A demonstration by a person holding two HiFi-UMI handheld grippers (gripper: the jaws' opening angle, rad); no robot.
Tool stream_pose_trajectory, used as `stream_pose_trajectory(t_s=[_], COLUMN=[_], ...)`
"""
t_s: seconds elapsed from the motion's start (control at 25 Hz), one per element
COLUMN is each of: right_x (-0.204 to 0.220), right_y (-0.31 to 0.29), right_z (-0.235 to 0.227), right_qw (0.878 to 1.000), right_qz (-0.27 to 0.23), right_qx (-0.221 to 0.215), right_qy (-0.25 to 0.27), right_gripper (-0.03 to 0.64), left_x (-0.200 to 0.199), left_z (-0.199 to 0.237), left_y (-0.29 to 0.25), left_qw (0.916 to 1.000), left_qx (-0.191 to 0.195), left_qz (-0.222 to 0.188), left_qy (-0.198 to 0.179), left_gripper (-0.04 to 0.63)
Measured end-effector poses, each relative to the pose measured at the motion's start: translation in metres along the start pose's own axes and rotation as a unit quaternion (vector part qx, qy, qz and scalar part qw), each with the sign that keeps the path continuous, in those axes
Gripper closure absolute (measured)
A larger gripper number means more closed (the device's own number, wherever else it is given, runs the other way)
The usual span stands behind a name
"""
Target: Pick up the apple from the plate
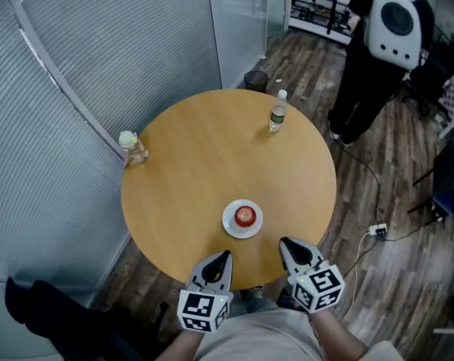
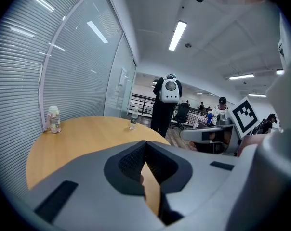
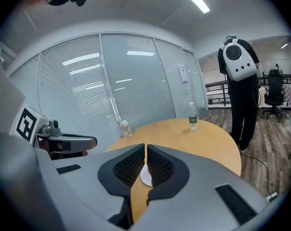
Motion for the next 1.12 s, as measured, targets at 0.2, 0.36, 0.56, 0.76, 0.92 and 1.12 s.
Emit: stream_pose_trajectory(t_s=[0.2, 0.36, 0.56, 0.76, 0.92, 1.12], right_x=[0.001, 0.004, 0.010, 0.016, 0.022, 0.028], right_y=[-0.005, -0.011, -0.021, -0.031, -0.037, -0.045], right_z=[-0.006, -0.011, -0.019, -0.023, -0.031, -0.038], right_qw=[1.000, 1.000, 0.999, 0.999, 0.999, 0.998], right_qz=[0.003, 0.002, 0.007, 0.014, 0.019, 0.030], right_qx=[0.015, 0.024, 0.029, 0.028, 0.031, 0.031], right_qy=[-0.006, -0.014, -0.021, -0.027, -0.033, -0.043], right_gripper=[0.580, 0.580, 0.580, 0.580, 0.580, 0.580], left_x=[-0.004, -0.002, 0.007, 0.011, 0.015, 0.027], left_z=[0.005, 0.010, 0.010, 0.011, 0.013, 0.013], left_y=[-0.015, -0.027, -0.040, -0.053, -0.070, -0.089], left_qw=[0.9998, 0.9994, 0.9987, 0.9983, 0.9975, 0.9970], left_qx=[0.019, 0.027, 0.036, 0.044, 0.041, 0.041], left_qz=[0.007, 0.015, 0.027, 0.030, 0.038, 0.048], left_qy=[-0.006, -0.015, -0.023, -0.024, -0.042, -0.044], left_gripper=[0.592, 0.592, 0.593, 0.592, 0.592, 0.592])
Point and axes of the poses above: the fingertips, and each gripper's own axes: y backward along the fingers, z to its left, x out of its underside, the point moved 2 cm from there along y, backward along the fingers, and after that the axes turned 15 degrees about -x, right-handed, at the moved point
